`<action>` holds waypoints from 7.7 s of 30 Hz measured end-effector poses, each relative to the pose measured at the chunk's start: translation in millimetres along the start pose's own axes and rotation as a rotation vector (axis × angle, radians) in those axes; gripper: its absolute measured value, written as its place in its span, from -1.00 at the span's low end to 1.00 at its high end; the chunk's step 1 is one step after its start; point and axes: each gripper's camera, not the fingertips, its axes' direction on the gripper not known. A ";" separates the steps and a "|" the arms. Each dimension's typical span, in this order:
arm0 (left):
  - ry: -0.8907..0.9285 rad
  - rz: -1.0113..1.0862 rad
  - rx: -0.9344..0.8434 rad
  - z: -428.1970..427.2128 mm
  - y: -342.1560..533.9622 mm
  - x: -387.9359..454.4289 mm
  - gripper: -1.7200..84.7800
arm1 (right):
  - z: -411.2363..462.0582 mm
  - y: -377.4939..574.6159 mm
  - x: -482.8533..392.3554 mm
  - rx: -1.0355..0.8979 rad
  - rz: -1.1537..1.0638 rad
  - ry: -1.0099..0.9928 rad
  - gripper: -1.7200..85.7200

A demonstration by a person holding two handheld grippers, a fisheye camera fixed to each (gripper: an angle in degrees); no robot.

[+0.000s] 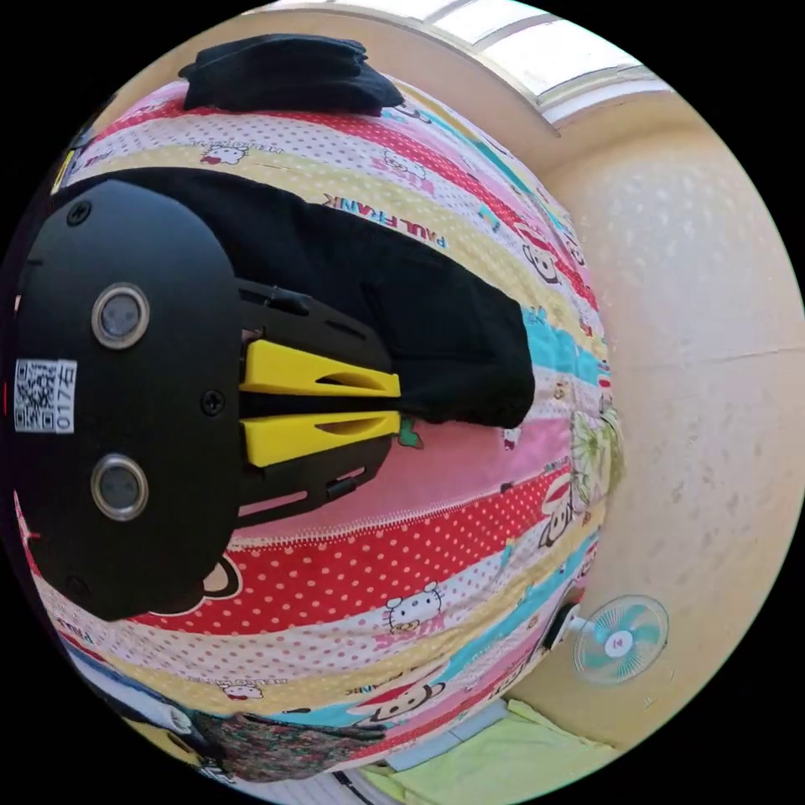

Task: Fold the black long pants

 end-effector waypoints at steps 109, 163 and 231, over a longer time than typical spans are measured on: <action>0.047 -0.120 -0.058 114.3 106.4 -3.0 -0.98 | -282.4 133.6 113.1 -0.142 -0.094 -1.179 -0.43; -0.383 0.399 -0.702 410.0 -12.6 45.2 -0.98 | -510.1 425.3 129.9 0.121 0.032 -1.481 -0.80; -0.532 -0.121 0.346 109.5 13.8 -64.1 -0.64 | -410.0 377.1 73.5 0.328 0.815 -0.976 -0.41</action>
